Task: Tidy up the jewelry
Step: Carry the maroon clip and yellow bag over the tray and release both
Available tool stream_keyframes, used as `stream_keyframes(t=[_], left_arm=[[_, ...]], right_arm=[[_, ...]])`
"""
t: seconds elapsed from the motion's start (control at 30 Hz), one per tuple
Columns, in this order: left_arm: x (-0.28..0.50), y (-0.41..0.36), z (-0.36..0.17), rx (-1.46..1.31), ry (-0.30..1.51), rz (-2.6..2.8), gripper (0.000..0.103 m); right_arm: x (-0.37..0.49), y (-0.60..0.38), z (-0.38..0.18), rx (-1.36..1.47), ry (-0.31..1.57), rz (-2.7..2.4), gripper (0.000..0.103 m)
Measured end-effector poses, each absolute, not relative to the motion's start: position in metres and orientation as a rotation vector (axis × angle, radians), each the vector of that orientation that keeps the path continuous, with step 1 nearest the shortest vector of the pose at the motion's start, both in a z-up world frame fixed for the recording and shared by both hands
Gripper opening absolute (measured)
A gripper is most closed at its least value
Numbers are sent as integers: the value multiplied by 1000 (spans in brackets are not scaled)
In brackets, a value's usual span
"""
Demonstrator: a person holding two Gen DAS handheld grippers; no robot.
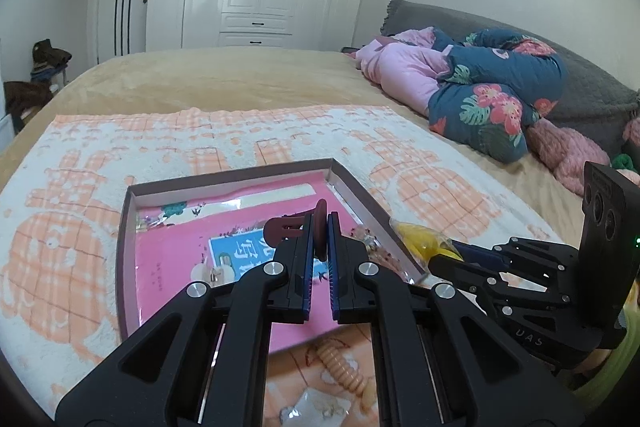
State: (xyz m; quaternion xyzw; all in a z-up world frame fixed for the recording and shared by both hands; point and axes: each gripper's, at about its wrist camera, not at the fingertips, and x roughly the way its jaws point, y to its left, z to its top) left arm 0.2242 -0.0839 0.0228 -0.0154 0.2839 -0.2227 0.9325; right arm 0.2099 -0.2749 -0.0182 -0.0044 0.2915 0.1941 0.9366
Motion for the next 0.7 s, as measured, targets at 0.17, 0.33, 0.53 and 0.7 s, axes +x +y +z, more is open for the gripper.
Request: stream_keyframes(t=[0.17,0.33,0.53,0.7], left_arm=[[239,-80,22,-93,582,-468,2],[251,-85,19,-120,590,-475,2],[259,-84,9,-149,606,-474,2],[264,-81,-7,-188,636,-470,2]], right_arm=[[230,-275,-17,-20,595,374,19],[251,-279,-17,-10,602,350,19],[271,-280,-21,-20,613,328,19],[287,-277,-27,-31,629,322,19]])
